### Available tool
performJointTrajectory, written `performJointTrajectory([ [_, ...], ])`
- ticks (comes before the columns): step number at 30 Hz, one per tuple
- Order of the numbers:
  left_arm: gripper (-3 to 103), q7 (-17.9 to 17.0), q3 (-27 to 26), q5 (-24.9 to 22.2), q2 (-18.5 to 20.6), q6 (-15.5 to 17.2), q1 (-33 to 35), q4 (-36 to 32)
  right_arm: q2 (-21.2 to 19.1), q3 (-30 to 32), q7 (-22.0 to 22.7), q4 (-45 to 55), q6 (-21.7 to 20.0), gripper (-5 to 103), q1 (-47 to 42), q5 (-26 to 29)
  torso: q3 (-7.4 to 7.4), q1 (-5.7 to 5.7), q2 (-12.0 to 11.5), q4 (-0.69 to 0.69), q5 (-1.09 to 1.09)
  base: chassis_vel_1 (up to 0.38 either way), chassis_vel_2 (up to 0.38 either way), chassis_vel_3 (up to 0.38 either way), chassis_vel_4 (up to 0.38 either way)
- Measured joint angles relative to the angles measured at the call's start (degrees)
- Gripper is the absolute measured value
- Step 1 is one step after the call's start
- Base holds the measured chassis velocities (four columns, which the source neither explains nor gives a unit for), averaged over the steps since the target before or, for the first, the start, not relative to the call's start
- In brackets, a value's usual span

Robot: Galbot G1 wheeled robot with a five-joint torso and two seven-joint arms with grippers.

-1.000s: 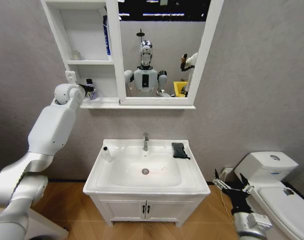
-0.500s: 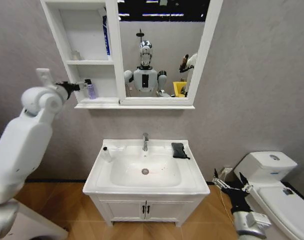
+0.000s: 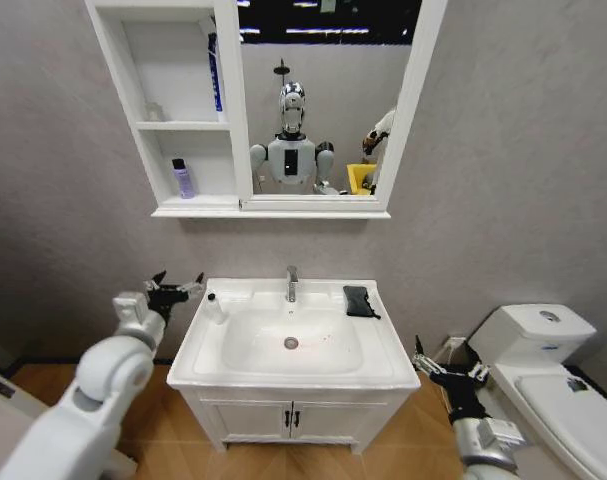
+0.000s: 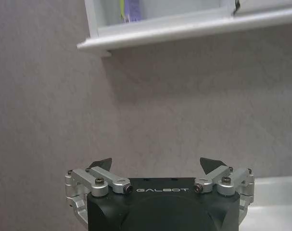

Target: Move facial cleanser and shampoo from washbasin to cabinet, then wipe washbasin with towel.

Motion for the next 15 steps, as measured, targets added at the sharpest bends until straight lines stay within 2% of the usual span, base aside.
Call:
performJointTrajectory([
  [1,100,0.0,0.0,0.0,0.0,0.0,0.0,0.0,0.0,0.0,0.0,0.0,0.0,100,0.0,0.0,0.0,0.0,0.0,0.0,0.0,0.0,0.0,0.0,0.0],
  [4,100,2.3,1.4,4.2,-3.3,-2.0,0.4,6.0,0.0,0.3,0.0,0.1,0.1,100,-0.3,0.1,0.0,0.0,0.0,0.01,0.0,0.0,0.0,0.0,0.0],
  [5,100,2.3,1.4,4.2,-3.3,-2.0,0.4,6.0,0.0,0.3,0.0,0.1,0.1,100,-0.3,0.1,0.0,0.0,0.0,0.01,0.0,0.0,0.0,0.0,0.0],
  [8,100,3.8,2.2,6.7,-5.4,-3.2,-0.5,12.0,0.1,0.5,0.0,0.3,0.2,100,-0.5,0.2,0.0,0.0,0.0,0.01,0.01,0.0,0.0,0.0,0.0],
  [15,100,6.2,3.4,10.0,-8.7,-5.2,-2.9,20.9,-0.3,1.0,0.0,0.2,0.3,100,-0.5,0.7,0.0,0.0,0.0,0.02,-0.01,0.0,0.0,0.0,0.0],
])
